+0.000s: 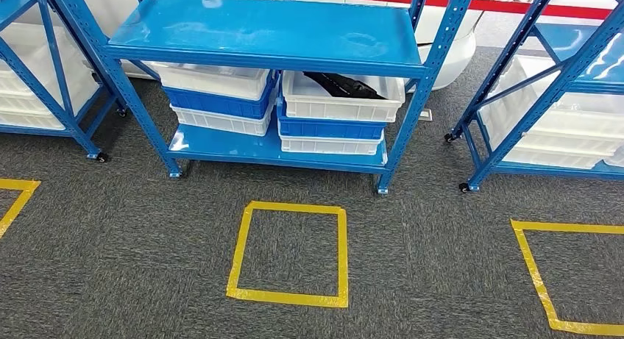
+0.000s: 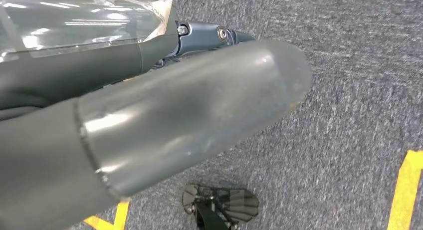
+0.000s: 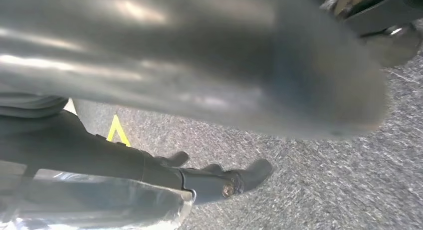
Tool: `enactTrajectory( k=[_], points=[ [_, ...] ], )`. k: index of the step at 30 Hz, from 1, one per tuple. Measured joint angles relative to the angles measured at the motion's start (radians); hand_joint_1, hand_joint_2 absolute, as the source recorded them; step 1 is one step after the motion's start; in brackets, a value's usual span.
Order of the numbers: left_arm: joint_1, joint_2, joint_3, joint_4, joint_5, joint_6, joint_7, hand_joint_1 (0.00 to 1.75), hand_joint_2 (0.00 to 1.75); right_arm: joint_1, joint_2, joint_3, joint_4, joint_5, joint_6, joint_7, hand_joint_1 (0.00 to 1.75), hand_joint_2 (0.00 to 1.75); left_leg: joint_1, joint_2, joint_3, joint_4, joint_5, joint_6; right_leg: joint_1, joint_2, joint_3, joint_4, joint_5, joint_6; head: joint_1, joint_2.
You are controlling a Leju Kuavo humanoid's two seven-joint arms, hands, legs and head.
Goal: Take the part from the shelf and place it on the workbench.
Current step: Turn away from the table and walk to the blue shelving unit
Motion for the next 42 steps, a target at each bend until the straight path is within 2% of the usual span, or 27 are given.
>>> enactTrajectory(
  k=[1,2,3,5,6,8,10,12,13,15,17,18,19,21,23,25,27,29,31,33,34,35,36,37,38,40,42],
  points=[
    [0.0,0.0,0.0,0.0,0.0,0.0,0.0,0.0,0.0,0.0,0.0,0.0,0.0,0.0,0.0,0.0,0.0,0.0,-0.002,0.0,0.004,0.0,-0.005,0.003,0.0,0.0,-0.047,0.072,-0.025,0.0,0.001,0.0],
    [0.0,0.0,0.0,0.0,0.0,0.001,0.001,0.0,0.0,0.002,0.0,0.0,0.0,0.001,0.0,0.0,0.0,0.0,-0.004,-0.002,0.009,0.0,-0.01,0.004,0.001,0.0,-0.079,0.109,-0.031,0.006,0.001,0.0],
    [0.001,0.0,0.0,0.0,-0.001,0.001,0.001,0.0,0.0,0.005,-0.001,0.0,0.0,0.001,0.0,0.001,0.0,0.0,-0.007,-0.004,0.017,0.0,-0.017,0.004,0.002,0.0,-0.09,0.105,-0.016,0.013,0.001,0.0],
    [0.002,-0.002,0.0,0.0,-0.002,0.001,0.002,0.0,0.0,0.009,-0.002,0.0,0.0,0.001,-0.001,0.002,0.0,0.0,-0.01,-0.006,0.037,0.0,-0.034,0.0,0.006,-0.001,-0.06,-0.019,0.067,0.028,0.001,0.0],
    [0.002,-0.003,0.0,0.001,-0.002,0.001,0.003,0.0,0.0,0.01,-0.003,0.0,0.001,0.001,-0.001,0.002,0.0,0.0,-0.013,-0.006,0.048,0.003,-0.044,-0.004,0.009,-0.004,-0.042,-0.094,0.108,0.027,0.001,0.0],
    [0.001,-0.002,0.0,0.002,-0.002,0.001,0.004,0.0,0.0,0.009,-0.002,0.0,0.002,0.002,-0.001,0.002,0.0,0.0,-0.02,-0.005,0.059,0.005,-0.066,-0.012,0.012,-0.011,-0.019,-0.183,0.151,0.006,0.001,0.0],
    [0.0,0.0,0.001,0.002,-0.003,0.001,0.006,0.0,0.0,0.008,0.0,0.0,0.002,0.002,-0.002,0.002,0.0,0.0,-0.025,-0.005,0.07,0.011,-0.082,-0.021,0.004,-0.012,-0.011,-0.191,0.153,-0.014,-0.001,0.0],
    [-0.002,0.001,0.001,0.001,-0.003,0.0,0.008,0.0,0.0,0.008,0.001,0.0,0.002,0.004,-0.002,0.003,0.0,0.0,-0.022,-0.004,0.065,0.042,-0.091,-0.029,-0.005,-0.009,0.005,-0.191,0.153,-0.023,-0.002,0.0],
    [-0.002,0.001,0.001,0.001,-0.004,-0.001,0.009,0.0,0.0,0.007,0.001,0.0,0.002,0.005,-0.002,0.003,0.0,0.0,-0.019,-0.003,0.044,0.082,-0.099,-0.035,-0.007,-0.008,0.014,-0.191,0.148,-0.03,-0.003,0.0],
    [-0.002,0.001,0.001,0.001,-0.005,-0.001,0.012,0.0,0.0,0.004,0.001,0.0,0.002,0.007,-0.002,0.003,0.0,0.0,-0.013,-0.002,-0.037,0.208,-0.14,-0.048,-0.008,-0.007,0.027,-0.192,0.136,-0.042,-0.003,0.0],
    [-0.001,0.002,0.001,0.001,-0.005,-0.001,0.016,0.0,0.0,0.004,0.002,0.0,0.002,0.008,-0.002,0.003,0.0,0.0,-0.004,-0.001,-0.116,0.296,-0.182,-0.059,-0.01,-0.005,0.041,-0.192,0.122,-0.044,-0.003,0.0],
    [0.0,0.002,0.001,0.001,-0.005,-0.001,0.017,0.0,0.0,0.005,0.003,0.0,0.002,0.008,-0.002,0.003,0.0,0.0,0.001,0.0,-0.134,0.296,-0.177,-0.064,-0.012,-0.005,0.051,-0.192,0.114,-0.041,-0.004,0.0],
    [0.0,0.003,0.001,0.001,-0.005,-0.001,0.018,0.0,0.0,0.007,0.003,0.0,0.002,0.008,-0.002,0.003,0.0,0.0,0.007,0.0,-0.135,0.261,-0.145,-0.069,-0.015,-0.004,0.063,-0.192,0.105,-0.036,-0.003,0.0],
    [0.001,0.003,0.001,0.002,-0.004,-0.002,0.019,0.0,0.0,0.008,0.003,0.0,0.002,0.008,-0.002,0.003,0.0,0.0,0.016,0.003,-0.108,0.149,-0.052,-0.078,-0.019,-0.003,0.088,-0.19,0.086,-0.023,-0.004,0.0],
    [0.0,0.002,0.001,0.004,-0.004,-0.002,0.019,0.0,0.0,0.005,0.002,0.0,0.002,0.008,-0.002,0.003,0.0,0.0,0.016,0.009,-0.089,0.082,-0.008,-0.071,-0.013,-0.002,0.096,-0.192,0.07,-0.006,-0.006,0.0],
    [0.0,0.002,0.001,0.005,-0.004,-0.002,0.02,0.0,0.0,0.003,0.002,0.0,0.002,0.008,-0.002,0.003,0.0,0.0,0.011,0.011,-0.087,0.077,-0.008,-0.05,-0.005,-0.001,0.104,-0.189,0.064,0.009,-0.007,0.0],
    [0.001,0.001,0.001,0.005,-0.004,-0.002,0.021,0.0,0.0,0.002,0.002,0.0,0.002,0.007,-0.002,0.003,0.0,0.0,0.007,0.008,-0.073,0.073,-0.002,-0.033,-0.005,-0.003,0.105,-0.166,0.058,0.016,-0.003,0.0],
    [0.0,0.001,0.001,0.005,-0.005,-0.001,0.021,0.0,0.0,0.001,0.002,0.0,0.002,0.007,-0.002,0.003,0.0,0.0,0.003,0.006,-0.06,0.068,-0.005,-0.018,-0.007,-0.005,0.056,-0.083,0.033,0.011,0.001,0.0],
    [-0.001,0.002,0.001,0.005,-0.005,0.001,0.021,0.0,0.0,0.0,0.004,0.0,0.002,0.009,-0.002,0.003,0.0,0.0,-0.003,0.005,-0.055,0.068,-0.011,-0.006,-0.005,-0.005,-0.031,0.048,-0.012,0.002,0.003,0.0],
    [0.0,0.001,0.001,0.005,-0.005,0.001,0.022,0.0,0.0,0.003,0.004,0.0,0.002,0.01,-0.002,0.003,0.0,0.0,-0.013,0.001,-0.046,0.068,-0.021,0.001,0.002,-0.005,-0.091,0.107,-0.032,0.0,0.004,0.0],
    [0.0,0.001,0.001,0.006,-0.005,0.001,0.022,0.0,0.0,0.005,0.004,0.0,0.002,0.011,-0.002,0.003,0.0,0.0,-0.018,-0.002,-0.038,0.068,-0.026,0.003,0.008,-0.005,-0.094,0.084,-0.016,0.002,0.005,0.0],
    [0.0,0.0,0.001,0.006,-0.005,0.001,0.023,0.0,0.0,0.006,0.004,0.0,0.002,0.011,-0.002,0.003,0.0,0.0,-0.023,-0.004,-0.03,0.067,-0.032,0.004,0.015,-0.005,-0.083,0.03,0.018,0.001,0.005,0.0],
    [0.001,-0.002,0.002,0.007,-0.005,0.001,0.023,0.0,0.0,0.007,0.001,0.0,0.002,0.012,-0.002,0.003,0.0,0.0,-0.026,-0.005,-0.023,0.066,-0.038,0.005,0.024,-0.006,-0.064,-0.038,0.062,-0.006,0.006,0.0],
    [0.0,-0.004,0.002,0.007,-0.005,0.002,0.023,0.0,0.0,0.007,-0.002,0.0,0.002,0.012,-0.002,0.003,0.0,0.0,-0.029,-0.006,-0.015,0.066,-0.044,0.004,0.033,-0.006,-0.049,-0.091,0.085,-0.018,0.003,0.0],
    [0.0,-0.005,0.002,0.008,-0.005,0.002,0.024,0.0,0.0,0.006,-0.003,0.0,0.002,0.013,-0.001,0.003,0.0,0.0,-0.031,-0.006,-0.011,0.064,-0.05,0.001,0.041,-0.006,-0.039,-0.129,0.094,-0.033,0.002,0.0],
    [-0.001,-0.006,0.002,0.008,-0.006,0.002,0.025,0.0,0.0,0.005,-0.004,0.0,0.002,0.013,0.0,0.003,0.0,0.0,-0.032,-0.007,0.0,0.067,-0.049,-0.009,0.046,-0.004,-0.03,-0.156,0.081,-0.057,0.0,0.0],
    [0.0,-0.006,0.002,0.008,-0.007,0.002,0.025,0.0,0.0,0.006,-0.002,0.0,0.002,0.011,0.001,0.003,0.0,0.0,-0.034,-0.005,0.007,0.079,-0.051,-0.018,0.03,-0.004,0.0,-0.179,0.11,-0.066,0.002,0.0]
  ],
)
